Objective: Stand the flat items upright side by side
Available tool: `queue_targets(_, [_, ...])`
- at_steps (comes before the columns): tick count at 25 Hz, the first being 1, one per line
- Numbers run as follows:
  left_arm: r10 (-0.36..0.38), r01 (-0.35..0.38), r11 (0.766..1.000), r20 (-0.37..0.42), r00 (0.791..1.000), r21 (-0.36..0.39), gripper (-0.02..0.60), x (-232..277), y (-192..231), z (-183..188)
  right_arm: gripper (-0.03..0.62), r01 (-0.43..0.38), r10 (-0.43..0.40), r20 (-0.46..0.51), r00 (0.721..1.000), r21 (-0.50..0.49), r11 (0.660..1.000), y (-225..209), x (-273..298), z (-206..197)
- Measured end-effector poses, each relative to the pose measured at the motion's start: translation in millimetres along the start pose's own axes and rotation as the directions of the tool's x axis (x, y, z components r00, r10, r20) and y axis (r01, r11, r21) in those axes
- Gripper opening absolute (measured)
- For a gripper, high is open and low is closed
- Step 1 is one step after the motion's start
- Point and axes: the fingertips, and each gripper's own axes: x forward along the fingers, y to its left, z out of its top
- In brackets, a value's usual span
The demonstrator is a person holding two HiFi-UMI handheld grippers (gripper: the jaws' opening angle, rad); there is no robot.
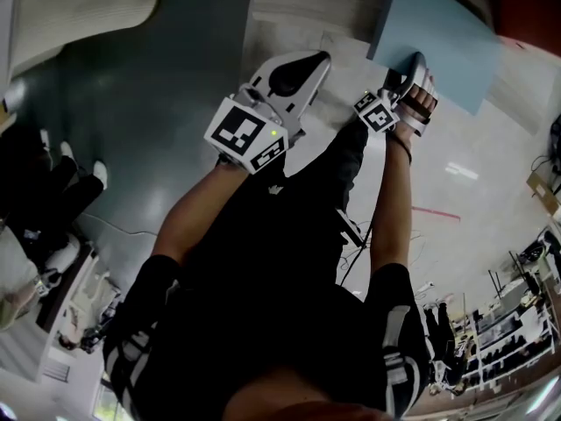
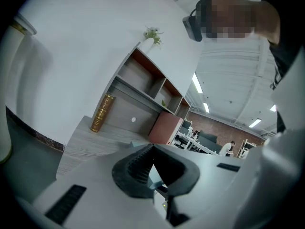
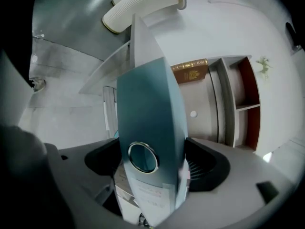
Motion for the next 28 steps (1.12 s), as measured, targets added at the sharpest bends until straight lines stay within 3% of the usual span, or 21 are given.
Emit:
queue_targets(2, [-0.003, 0.003, 1.0, 0.0, 1.0, 0.001, 0.021, -2.5, 0.9, 1.0, 0.417, 0.009, -0.009, -0.008, 1.0, -0.003, 1.0, -2.5, 1.6, -0.1])
queue_targets(3, [-0.005, 0.005, 1.0, 0.0, 1.0, 0.003, 0.021, -4.1, 0.8, 1.6, 0.382, 0.007, -0.007, -0.011, 1.0, -0.008, 1.0, -3.5, 0.9, 0.2])
queue_targets(8, [-0.017, 0.017, 1.0, 0.004, 1.0, 0.001, 0.021, -8.8, 0.4, 6.9, 0.365, -0.036, 0.036, -0.008, 0.999, -0.02, 0.999, -6.6, -9.8, -0.1])
queue_targets(13, [-0.021, 0.021, 1.0, 0.016, 1.0, -0.009, 0.021, -4.9, -6.4, 10.4, 0.354, -0.118, 0.118, 0.086, 0.989, -0.002, 0.993, -8.8, -32.1, 1.9])
queue_targets(17, [-0.039, 0.04, 0.999, 0.033, 0.999, -0.021, 0.021, -13.3, -19.1, 34.7, 0.336, -0.171, 0.167, 0.163, 0.972, 0.015, 0.985, -29.8, -59.0, 19.9])
queue_targets(21, [-0.075, 0.074, 0.997, 0.039, 0.996, 0.02, 0.021, 15.7, -45.0, 35.7, 0.321, -0.214, 0.197, 0.23, 0.953, 0.05, 0.976, -38.3, -60.9, 1.0])
queue_targets(24, [-0.073, 0.071, 0.996, 0.037, 0.997, 0.048, 0.021, 18.0, -48.7, 42.0, 0.314, -0.246, 0.202, 0.296, 0.934, 0.119, 0.962, -53.4, -71.0, 4.6])
queue_targets(28, [-0.045, 0.04, 0.997, 0.072, 0.996, 0.069, 0.021, 6.5, -77.6, 93.8, 0.311, -0.281, 0.138, 0.403, 0.905, 0.32, 0.905, -135.9, -100.0, 9.0])
